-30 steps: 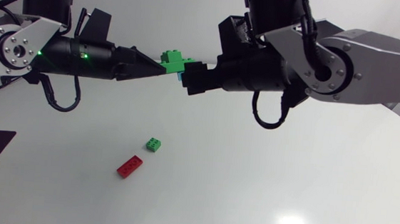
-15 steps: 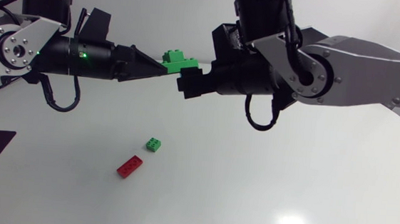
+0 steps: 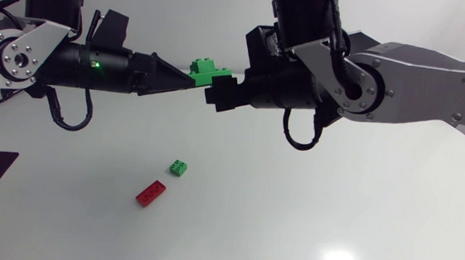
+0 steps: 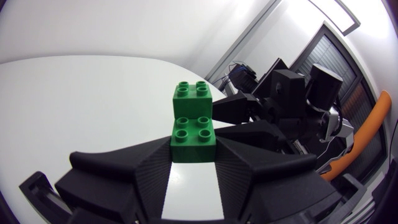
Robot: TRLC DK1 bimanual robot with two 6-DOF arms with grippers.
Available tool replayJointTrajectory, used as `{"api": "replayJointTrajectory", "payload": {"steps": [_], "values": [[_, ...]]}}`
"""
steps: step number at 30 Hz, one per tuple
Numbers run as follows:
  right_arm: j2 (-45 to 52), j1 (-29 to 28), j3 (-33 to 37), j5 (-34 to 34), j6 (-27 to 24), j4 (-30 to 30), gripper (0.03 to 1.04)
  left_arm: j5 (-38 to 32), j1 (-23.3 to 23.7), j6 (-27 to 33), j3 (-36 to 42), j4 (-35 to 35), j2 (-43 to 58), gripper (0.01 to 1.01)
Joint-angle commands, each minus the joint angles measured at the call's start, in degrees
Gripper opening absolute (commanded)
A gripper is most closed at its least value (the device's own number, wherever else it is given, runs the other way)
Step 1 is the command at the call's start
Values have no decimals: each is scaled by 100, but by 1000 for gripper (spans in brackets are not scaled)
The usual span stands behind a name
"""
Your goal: Separate the duplo bricks
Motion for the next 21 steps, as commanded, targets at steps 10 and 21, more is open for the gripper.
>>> {"api": "replayJointTrajectory", "payload": {"steps": [10,21], "values": [[149,-55,131,48,72,175,613,217,-71,-106,-217,9,-220,341],[96,-55,8,154,-130,298,251,252,-71,-88,-270,0,-264,341]]}}
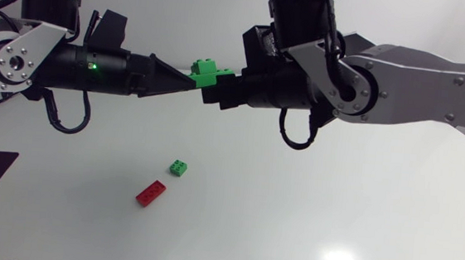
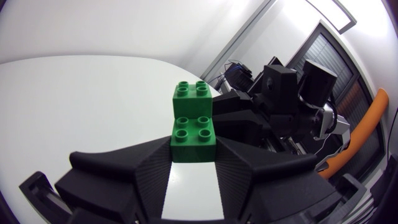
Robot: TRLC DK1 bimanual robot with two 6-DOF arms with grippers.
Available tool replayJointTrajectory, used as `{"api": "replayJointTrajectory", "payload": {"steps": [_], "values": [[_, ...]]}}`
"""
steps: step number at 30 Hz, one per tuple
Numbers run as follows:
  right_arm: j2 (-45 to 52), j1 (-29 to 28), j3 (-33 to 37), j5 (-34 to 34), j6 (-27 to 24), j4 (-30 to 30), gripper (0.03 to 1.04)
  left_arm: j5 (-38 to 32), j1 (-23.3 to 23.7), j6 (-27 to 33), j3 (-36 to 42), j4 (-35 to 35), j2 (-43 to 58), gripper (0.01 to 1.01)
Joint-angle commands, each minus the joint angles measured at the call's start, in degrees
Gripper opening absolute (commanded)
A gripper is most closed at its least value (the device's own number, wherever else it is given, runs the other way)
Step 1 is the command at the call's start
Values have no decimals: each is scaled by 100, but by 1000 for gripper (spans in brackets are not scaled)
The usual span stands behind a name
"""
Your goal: Separate the duplo bricks
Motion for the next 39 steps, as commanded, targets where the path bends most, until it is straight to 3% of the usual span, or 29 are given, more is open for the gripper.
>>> {"api": "replayJointTrajectory", "payload": {"steps": [1,7,17,21,27,30,39], "values": [[-11,-58,-47,119,-141,175,249,134,-34,-86,-165,-2,-141,341],[-257,22,-372,286,-642,255,238,240,-17,-78,-24,-160,-141,341],[-556,461,-1058,1156,-1574,720,234,442,45,28,310,-547,-98,341],[-715,241,-1295,1095,-1504,773,234,433,212,169,204,-538,-256,343],[-846,-611,-1717,664,-1038,914,234,433,493,476,46,-529,-361,348],[-653,-849,-1972,594,-906,1283,234,424,537,555,-33,-512,-361,349],[367,-857,-2482,761,-932,2592,236,354,476,634,-209,-529,-431,351]]}}
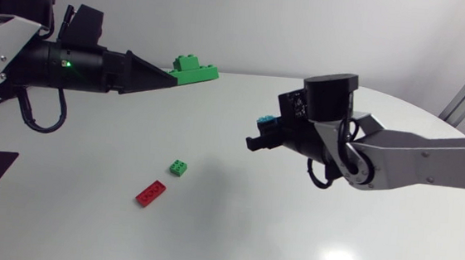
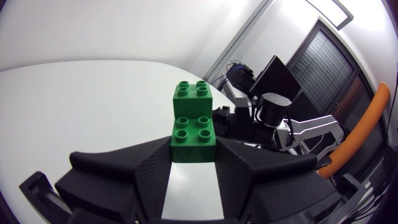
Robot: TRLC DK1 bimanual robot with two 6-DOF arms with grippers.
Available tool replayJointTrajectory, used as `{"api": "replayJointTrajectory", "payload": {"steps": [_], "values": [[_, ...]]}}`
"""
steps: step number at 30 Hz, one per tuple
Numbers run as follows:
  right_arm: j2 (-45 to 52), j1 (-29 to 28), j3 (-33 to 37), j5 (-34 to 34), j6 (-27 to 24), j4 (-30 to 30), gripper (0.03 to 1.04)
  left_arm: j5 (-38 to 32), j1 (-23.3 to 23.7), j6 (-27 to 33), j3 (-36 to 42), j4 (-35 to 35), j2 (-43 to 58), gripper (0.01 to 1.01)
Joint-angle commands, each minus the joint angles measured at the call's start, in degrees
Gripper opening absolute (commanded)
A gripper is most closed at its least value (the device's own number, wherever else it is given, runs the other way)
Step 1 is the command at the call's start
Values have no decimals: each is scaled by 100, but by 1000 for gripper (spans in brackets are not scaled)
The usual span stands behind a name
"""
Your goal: Separate the duplo bricks
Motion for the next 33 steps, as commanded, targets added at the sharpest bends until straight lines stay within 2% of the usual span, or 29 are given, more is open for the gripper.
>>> {"api": "replayJointTrajectory", "payload": {"steps": [1,8,16,22,28,33], "values": [[417,2,-200,88,66,281,236,24,-31,60,-180,-18,-130,351],[927,-86,-464,79,-74,667,236,24,-5,156,-260,-115,-165,351],[1595,-95,-868,-9,-171,1581,236,-91,-137,165,-304,-106,-156,351],[2035,169,-938,35,-329,2056,239,-126,-190,165,-321,-115,-165,351],[2474,406,-964,219,-338,2425,244,-152,-207,165,-365,-115,-183,352],[2536,371,-1000,211,-364,2425,275,-161,-216,156,-383,-106,-200,352]]}}
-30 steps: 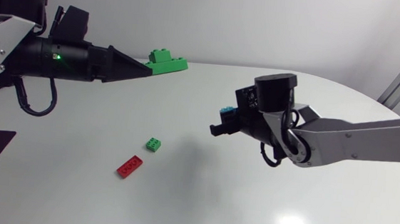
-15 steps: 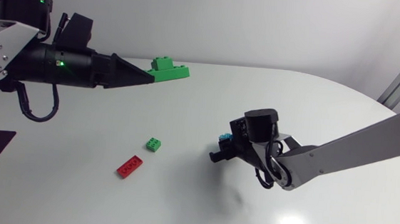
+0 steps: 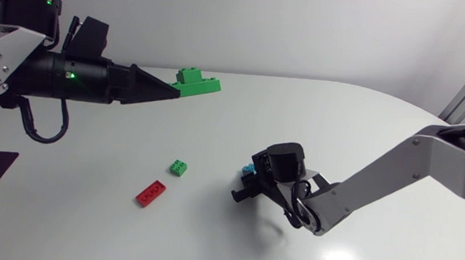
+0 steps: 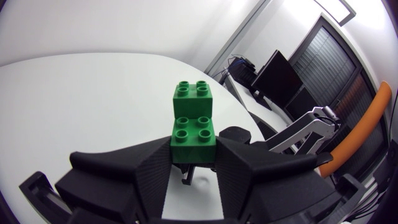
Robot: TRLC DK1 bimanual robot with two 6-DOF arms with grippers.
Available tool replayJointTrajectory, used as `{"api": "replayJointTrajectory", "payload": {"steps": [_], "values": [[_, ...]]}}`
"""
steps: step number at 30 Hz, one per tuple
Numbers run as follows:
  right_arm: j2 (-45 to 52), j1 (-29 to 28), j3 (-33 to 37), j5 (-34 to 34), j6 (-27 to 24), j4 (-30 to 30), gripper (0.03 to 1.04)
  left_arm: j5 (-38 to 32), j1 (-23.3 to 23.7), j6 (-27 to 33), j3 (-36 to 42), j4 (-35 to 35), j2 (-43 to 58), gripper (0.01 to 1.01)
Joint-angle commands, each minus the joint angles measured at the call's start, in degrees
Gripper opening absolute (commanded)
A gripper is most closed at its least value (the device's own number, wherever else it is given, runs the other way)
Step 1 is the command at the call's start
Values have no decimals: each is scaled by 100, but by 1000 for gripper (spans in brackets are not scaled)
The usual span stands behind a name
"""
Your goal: Separate the duplo bricks
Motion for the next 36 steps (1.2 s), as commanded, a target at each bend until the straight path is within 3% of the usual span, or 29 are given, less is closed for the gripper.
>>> {"api": "replayJointTrajectory", "payload": {"steps": [1,4,8,19,22,25,29,33,36], "values": [[175,12,-193,16,-106,-75,331,3,-54,71,-144,-16,-84,352],[105,12,-228,7,-150,-155,459,-32,-107,71,-144,-16,-84,352],[-54,30,-343,-10,-186,-251,485,-59,-142,71,-144,-16,-84,352],[-757,65,-580,-98,-282,-902,734,-67,-142,80,-144,-42,-146,352],[-1662,-14,-571,-177,-282,-1482,739,-67,-116,89,-83,-104,-163,352],[-2804,-216,-228,-459,-265,-2457,739,-59,-125,247,31,-289,-172,352],[-3806,-497,422,-889,-133,-3740,739,-67,-125,932,49,-579,-111,354],[-4307,-823,1055,-1399,166,-4716,739,-94,-177,1530,-92,-825,-40,354],[-4325,-779,1345,-1689,526,-5138,739,-428,-476,1767,-223,-825,-84,354]]}}
